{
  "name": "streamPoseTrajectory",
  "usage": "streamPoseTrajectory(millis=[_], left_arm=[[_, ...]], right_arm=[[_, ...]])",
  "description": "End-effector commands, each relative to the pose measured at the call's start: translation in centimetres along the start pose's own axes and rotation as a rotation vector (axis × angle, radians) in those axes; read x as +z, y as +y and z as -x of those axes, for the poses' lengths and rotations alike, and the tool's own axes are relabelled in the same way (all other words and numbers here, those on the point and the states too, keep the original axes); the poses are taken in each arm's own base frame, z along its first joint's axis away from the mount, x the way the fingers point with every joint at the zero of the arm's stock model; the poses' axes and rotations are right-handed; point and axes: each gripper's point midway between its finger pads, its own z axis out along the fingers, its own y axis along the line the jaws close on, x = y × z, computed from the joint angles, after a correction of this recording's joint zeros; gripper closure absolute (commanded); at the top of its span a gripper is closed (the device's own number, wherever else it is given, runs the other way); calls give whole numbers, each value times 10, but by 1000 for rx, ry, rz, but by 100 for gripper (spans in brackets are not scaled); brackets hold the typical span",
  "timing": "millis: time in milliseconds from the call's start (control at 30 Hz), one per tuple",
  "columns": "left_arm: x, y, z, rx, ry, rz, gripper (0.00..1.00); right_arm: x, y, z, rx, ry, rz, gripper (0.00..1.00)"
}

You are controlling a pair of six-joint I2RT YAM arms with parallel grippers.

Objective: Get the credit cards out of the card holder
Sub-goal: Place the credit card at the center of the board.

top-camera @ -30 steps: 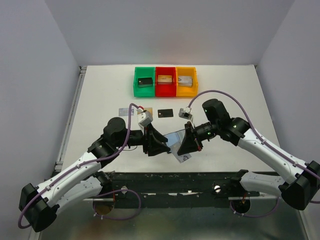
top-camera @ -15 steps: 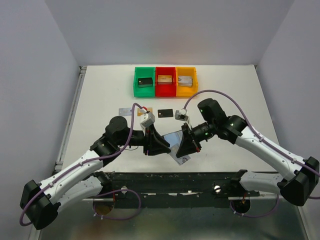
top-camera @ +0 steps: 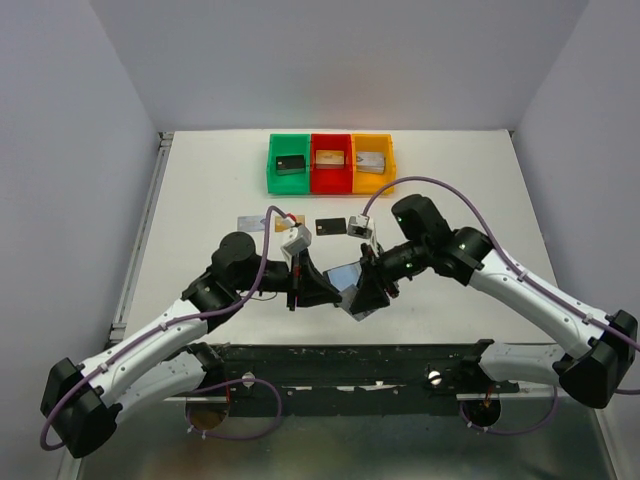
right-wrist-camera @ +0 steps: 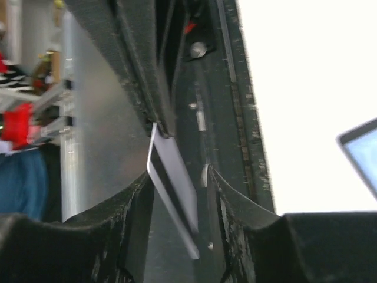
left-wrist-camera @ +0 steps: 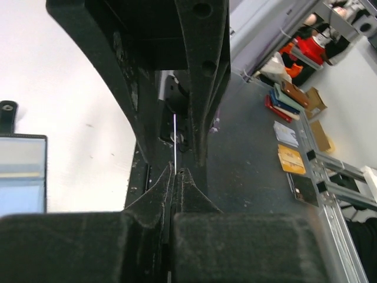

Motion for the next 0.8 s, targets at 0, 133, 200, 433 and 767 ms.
streamPoseTrajectory(millis=[0, 133, 200, 433, 767], left_arm=[[-7, 18, 7, 10, -56, 133, 100], [-40, 67, 19, -87, -183, 414, 100], [-71, 104, 25, -191, -256, 595, 100], [-181, 207, -11, -634, -404, 1125, 100], [-228, 260, -13, -604, -479, 1215, 100]], right_arm=[[-15, -37, 22, 69, -84, -297, 46], [-51, -60, 45, 151, -256, -475, 35], [-72, -64, 55, 148, -342, -559, 34], [-109, -99, 56, 211, -500, -840, 35], [-61, -110, 33, 277, -438, -658, 38]])
